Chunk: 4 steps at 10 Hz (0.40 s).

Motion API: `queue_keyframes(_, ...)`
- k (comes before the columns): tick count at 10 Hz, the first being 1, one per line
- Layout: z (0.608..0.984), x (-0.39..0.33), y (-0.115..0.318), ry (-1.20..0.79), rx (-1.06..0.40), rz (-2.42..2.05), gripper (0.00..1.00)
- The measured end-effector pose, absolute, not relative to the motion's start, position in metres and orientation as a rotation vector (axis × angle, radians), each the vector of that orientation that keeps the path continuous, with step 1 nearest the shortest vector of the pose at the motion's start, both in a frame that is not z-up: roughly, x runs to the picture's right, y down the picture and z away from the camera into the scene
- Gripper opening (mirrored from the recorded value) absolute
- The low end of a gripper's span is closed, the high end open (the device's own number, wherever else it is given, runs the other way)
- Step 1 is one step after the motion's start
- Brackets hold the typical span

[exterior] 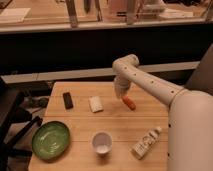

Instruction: Place the pepper on the white sponge

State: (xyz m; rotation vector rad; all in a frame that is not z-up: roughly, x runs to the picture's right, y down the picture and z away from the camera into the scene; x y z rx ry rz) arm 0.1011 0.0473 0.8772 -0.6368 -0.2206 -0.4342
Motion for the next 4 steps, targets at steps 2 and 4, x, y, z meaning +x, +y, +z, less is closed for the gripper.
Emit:
queue_keyframes(2,0.8782,0.0990,0.0475,-0.219,-0.634,-0.432,0.64)
queue_keyframes(4,0.8763,0.1043,0.0417,-0.202,-0.591,-0.366,0.77)
